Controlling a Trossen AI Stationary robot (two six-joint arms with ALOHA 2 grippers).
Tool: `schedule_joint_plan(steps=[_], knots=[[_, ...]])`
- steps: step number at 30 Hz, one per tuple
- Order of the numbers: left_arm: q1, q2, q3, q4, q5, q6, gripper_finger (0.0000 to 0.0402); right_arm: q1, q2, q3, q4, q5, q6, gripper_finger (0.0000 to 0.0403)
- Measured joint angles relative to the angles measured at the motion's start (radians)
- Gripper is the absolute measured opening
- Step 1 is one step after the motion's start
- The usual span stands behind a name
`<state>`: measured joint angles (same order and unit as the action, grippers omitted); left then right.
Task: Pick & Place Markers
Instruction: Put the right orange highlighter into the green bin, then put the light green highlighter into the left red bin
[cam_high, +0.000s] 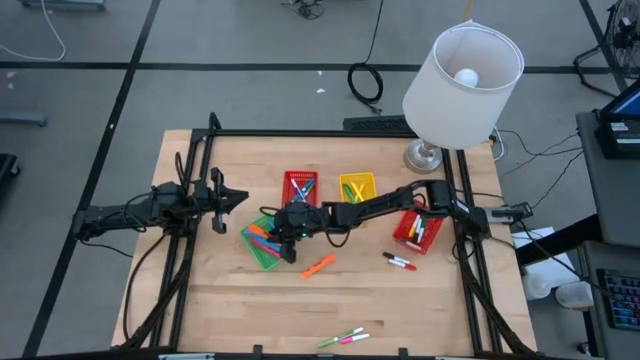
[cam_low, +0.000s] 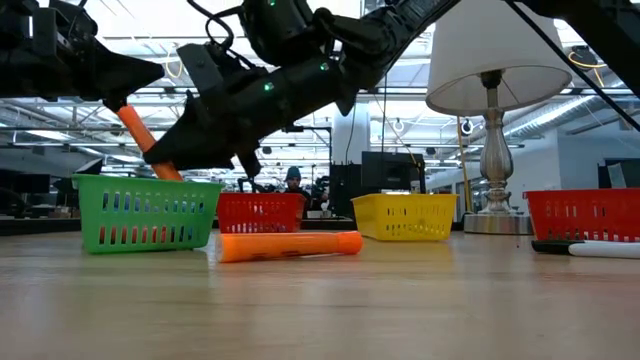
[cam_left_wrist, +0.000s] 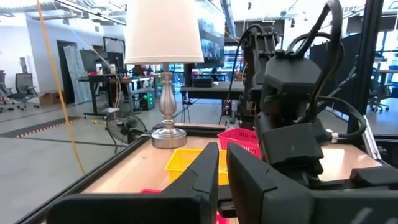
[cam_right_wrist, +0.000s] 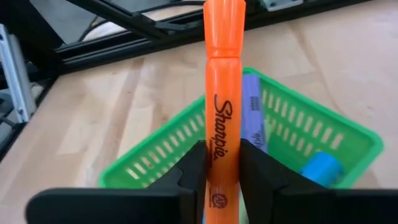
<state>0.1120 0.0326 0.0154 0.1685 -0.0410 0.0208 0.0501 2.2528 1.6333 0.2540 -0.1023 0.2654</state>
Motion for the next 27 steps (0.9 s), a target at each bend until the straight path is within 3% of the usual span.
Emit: schedule_joint_plan(steps=[18,22,27], knots=[[0.000,0.000,0.000,0.001,-0.006,0.000,0.0042,0.003,-0.011,-0.002,-0.003,-0.006,0.014,0.0145],[0.000,0.000,0.000,0.000,-0.006,0.000,0.0042,0.009,-0.077,-0.004,-0.057,-0.076,0.037,0.0150],[0.000,0.000,0.000,-0.003,-0.005,-0.002,0.0042,0.060,-0.252,-0.003,-0.208,-0.079,-0.037,0.0139]])
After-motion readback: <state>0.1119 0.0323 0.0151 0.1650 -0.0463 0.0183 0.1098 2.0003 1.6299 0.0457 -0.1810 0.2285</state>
